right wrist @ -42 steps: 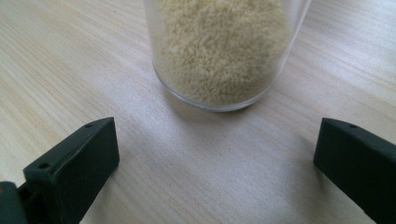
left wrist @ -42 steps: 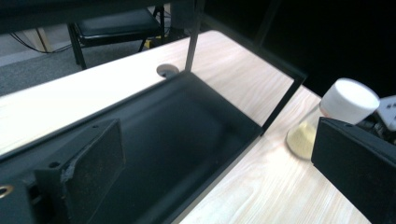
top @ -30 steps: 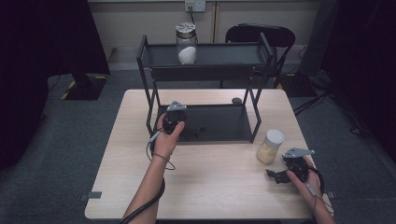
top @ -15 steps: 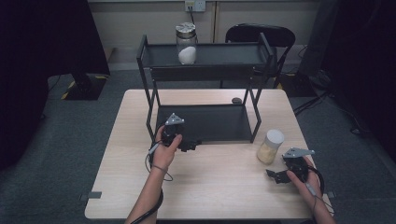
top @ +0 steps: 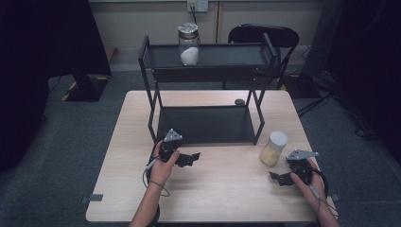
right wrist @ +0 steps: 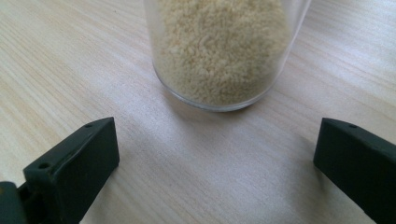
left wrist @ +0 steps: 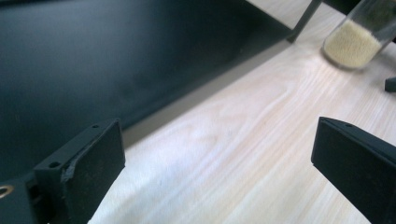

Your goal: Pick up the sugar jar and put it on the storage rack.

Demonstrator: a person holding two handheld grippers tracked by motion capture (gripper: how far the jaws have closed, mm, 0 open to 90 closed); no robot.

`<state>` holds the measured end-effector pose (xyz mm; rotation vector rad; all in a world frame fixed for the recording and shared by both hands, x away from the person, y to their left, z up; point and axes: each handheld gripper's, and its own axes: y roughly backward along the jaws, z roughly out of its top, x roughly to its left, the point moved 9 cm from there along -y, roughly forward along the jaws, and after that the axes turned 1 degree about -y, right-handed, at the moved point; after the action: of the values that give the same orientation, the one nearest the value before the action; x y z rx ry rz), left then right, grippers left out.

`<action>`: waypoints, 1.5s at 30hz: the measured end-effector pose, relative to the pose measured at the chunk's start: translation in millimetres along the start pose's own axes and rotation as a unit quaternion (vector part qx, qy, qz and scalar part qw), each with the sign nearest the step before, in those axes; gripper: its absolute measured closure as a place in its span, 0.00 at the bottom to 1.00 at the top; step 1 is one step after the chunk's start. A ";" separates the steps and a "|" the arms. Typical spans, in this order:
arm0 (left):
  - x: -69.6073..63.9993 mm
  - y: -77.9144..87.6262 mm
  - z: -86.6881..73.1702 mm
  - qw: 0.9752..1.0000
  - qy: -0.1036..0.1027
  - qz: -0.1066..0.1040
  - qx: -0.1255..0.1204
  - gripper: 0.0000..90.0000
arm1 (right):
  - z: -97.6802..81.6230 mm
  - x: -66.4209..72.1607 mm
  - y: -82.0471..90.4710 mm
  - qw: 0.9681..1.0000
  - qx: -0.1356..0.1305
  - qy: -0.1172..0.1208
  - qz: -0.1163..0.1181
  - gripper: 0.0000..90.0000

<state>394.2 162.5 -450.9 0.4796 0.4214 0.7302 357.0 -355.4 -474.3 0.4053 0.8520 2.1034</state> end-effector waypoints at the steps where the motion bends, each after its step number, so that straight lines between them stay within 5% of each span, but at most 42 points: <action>1: 0.1 0.5 -2.8 1.000 0.000 0.000 0.002 0.03 | 0.0 0.0 0.0 1.000 0.000 0.000 0.000 0.00; 23: -2.1 21.7 -50.8 1.000 0.004 0.015 0.025 0.03 | 0.0 0.0 0.0 1.000 0.000 0.000 0.000 0.00; 31: -8.7 29.4 -58.6 0.997 -0.015 0.051 0.048 0.03 | 0.0 0.0 0.0 1.000 0.000 0.000 0.000 0.00; 38: -18.2 30.5 -60.2 0.991 -0.076 0.068 0.081 0.00 | -0.1 0.0 0.0 1.000 0.000 0.000 0.000 0.00; 45: -17.8 30.9 -60.7 0.992 -0.078 0.066 0.080 0.00 | -0.1 0.0 0.0 1.000 0.000 0.000 0.000 0.00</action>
<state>334.4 185.9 -479.7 0.7155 0.3042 0.7841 357.0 -355.5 -474.4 0.4051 0.8522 2.1035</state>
